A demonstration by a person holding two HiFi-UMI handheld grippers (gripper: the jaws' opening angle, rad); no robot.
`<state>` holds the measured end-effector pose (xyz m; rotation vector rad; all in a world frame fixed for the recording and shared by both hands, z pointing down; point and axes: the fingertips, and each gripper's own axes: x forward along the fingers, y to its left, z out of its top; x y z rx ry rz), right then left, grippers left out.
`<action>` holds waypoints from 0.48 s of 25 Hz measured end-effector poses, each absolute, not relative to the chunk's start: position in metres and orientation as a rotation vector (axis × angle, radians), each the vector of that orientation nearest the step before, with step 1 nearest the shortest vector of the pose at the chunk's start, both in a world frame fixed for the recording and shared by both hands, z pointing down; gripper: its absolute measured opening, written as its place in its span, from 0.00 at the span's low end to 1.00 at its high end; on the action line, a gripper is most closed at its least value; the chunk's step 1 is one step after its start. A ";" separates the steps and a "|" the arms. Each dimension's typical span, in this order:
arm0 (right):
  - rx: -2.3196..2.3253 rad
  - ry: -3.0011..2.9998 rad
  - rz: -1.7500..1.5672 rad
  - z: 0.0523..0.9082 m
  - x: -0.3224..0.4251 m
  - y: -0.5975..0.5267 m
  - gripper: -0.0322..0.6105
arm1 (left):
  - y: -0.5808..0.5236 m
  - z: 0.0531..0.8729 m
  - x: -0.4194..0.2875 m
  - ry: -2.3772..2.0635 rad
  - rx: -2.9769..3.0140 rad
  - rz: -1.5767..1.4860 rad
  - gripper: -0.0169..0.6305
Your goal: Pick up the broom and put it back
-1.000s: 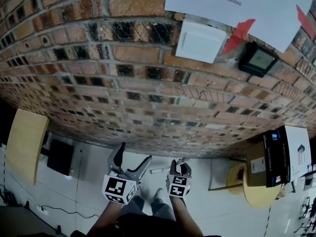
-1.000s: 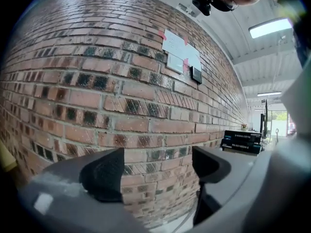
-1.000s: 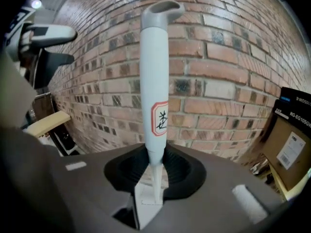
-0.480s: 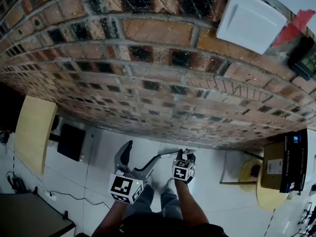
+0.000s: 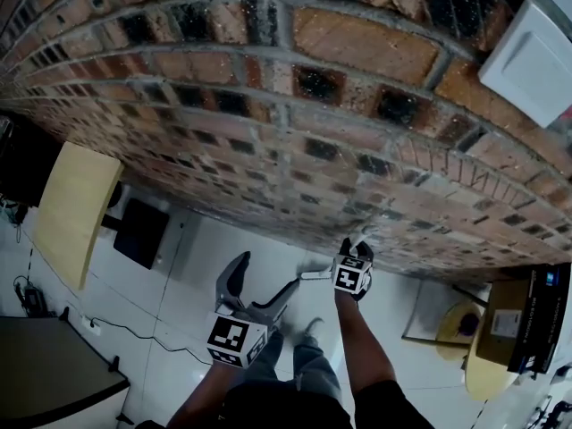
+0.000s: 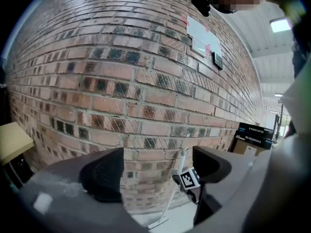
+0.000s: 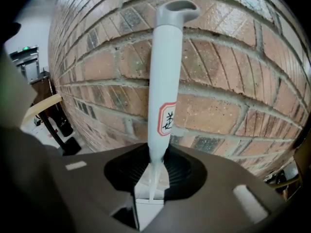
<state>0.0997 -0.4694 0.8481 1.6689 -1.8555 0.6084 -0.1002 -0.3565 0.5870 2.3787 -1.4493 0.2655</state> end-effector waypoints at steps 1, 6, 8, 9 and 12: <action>1.675 -1.862 0.627 0.850 0.100 -0.472 0.20 | -0.356 0.588 -0.103 -1.455 2.373 0.268 0.72; 1.766 -1.914 0.684 0.843 0.105 -0.475 0.31 | -0.356 0.589 -0.112 -1.481 2.361 0.279 0.70; 1.799 -1.923 0.691 0.833 0.107 -0.471 0.38 | -0.359 0.586 -0.113 -1.485 2.368 0.270 0.70; 1.807 -1.933 0.687 0.827 0.107 -0.468 0.41 | -0.360 0.584 -0.113 -1.486 2.372 0.265 0.70; 1.828 -1.998 0.615 0.795 0.106 -0.456 0.44 | -0.366 0.580 -0.111 -1.485 2.386 0.252 0.70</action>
